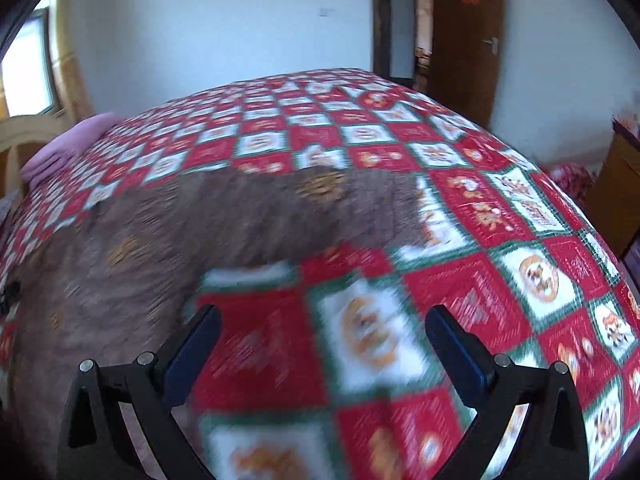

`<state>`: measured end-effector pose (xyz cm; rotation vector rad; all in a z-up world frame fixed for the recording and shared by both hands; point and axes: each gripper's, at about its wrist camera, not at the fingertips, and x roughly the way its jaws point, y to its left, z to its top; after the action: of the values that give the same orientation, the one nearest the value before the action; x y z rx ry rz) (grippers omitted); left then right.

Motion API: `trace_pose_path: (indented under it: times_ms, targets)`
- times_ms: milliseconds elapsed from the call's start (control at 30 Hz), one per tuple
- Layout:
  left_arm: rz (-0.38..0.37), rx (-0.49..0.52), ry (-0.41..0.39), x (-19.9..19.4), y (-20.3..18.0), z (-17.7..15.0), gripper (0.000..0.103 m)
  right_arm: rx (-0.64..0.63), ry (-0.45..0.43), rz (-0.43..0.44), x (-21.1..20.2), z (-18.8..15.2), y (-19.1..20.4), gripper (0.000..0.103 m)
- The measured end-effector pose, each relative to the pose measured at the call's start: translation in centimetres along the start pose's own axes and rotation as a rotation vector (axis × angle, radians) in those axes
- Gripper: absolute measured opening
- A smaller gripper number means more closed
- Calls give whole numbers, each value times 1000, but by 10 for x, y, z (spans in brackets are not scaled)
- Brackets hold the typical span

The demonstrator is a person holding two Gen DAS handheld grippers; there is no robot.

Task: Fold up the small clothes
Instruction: 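Lower the right tool to the sweater sleeve and close on its cuff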

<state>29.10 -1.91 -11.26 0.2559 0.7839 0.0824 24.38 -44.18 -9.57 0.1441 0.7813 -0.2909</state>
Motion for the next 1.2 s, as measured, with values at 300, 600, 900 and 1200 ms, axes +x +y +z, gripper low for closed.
trace_pose_path:
  times_ms: [300,600,900,1200]
  targets:
    - [24,-20,117,64,-12,9,103,153,45,-68,75,55,-68,62]
    - [-44,-110,182,84,-9,4,103,38,80,-55,109,51,-51,23]
    - [-114,-199,176,84,3,0,103,58,-7,-50,72,77,-52,8]
    - [-215,-318,113,78,29,-5,103,-83,-180,-46,5,127,18,8]
